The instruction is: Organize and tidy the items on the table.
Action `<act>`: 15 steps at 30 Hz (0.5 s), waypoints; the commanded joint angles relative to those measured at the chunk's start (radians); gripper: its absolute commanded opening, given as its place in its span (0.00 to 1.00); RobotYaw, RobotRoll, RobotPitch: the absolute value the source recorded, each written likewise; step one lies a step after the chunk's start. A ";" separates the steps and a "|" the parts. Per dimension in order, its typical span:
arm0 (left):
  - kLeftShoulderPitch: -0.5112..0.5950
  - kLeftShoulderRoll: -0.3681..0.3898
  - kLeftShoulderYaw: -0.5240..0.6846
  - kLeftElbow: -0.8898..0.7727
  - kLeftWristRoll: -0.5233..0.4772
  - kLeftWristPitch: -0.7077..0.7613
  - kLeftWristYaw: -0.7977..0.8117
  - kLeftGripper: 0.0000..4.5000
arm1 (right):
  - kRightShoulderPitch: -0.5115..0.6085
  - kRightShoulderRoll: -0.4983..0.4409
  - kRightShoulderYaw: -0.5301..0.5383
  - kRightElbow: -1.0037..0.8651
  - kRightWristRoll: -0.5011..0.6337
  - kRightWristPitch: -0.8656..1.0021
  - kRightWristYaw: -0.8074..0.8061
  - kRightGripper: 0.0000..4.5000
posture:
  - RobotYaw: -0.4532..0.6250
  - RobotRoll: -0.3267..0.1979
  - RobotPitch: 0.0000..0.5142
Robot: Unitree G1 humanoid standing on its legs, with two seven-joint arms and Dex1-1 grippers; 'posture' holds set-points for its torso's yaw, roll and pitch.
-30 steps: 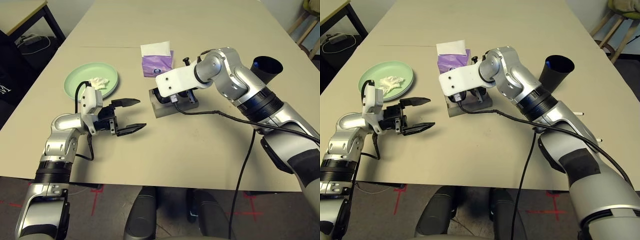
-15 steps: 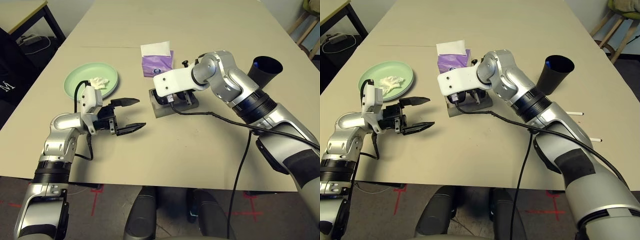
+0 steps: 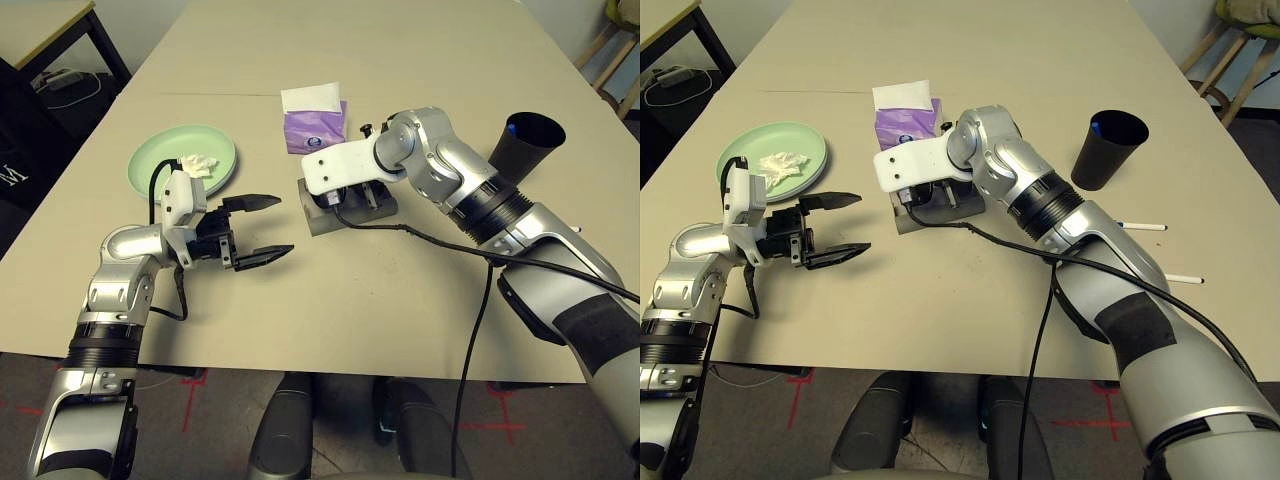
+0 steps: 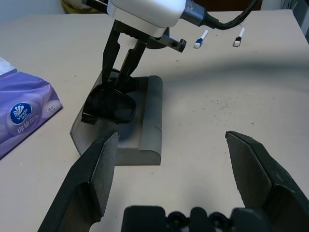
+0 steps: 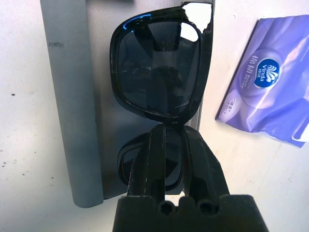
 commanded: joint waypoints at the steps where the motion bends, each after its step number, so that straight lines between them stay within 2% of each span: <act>1: 0.014 0.005 0.000 -0.020 -0.005 0.007 0.001 1.00 | -0.010 0.014 0.011 0.020 -0.010 0.002 -0.012 0.07 | 0.72 0.62 0.30; 15: 0.022 0.006 0.004 -0.028 -0.007 0.013 0.006 1.00 | 0.018 0.019 0.020 0.035 -0.025 0.001 -0.025 0.07 | 0.73 0.62 0.31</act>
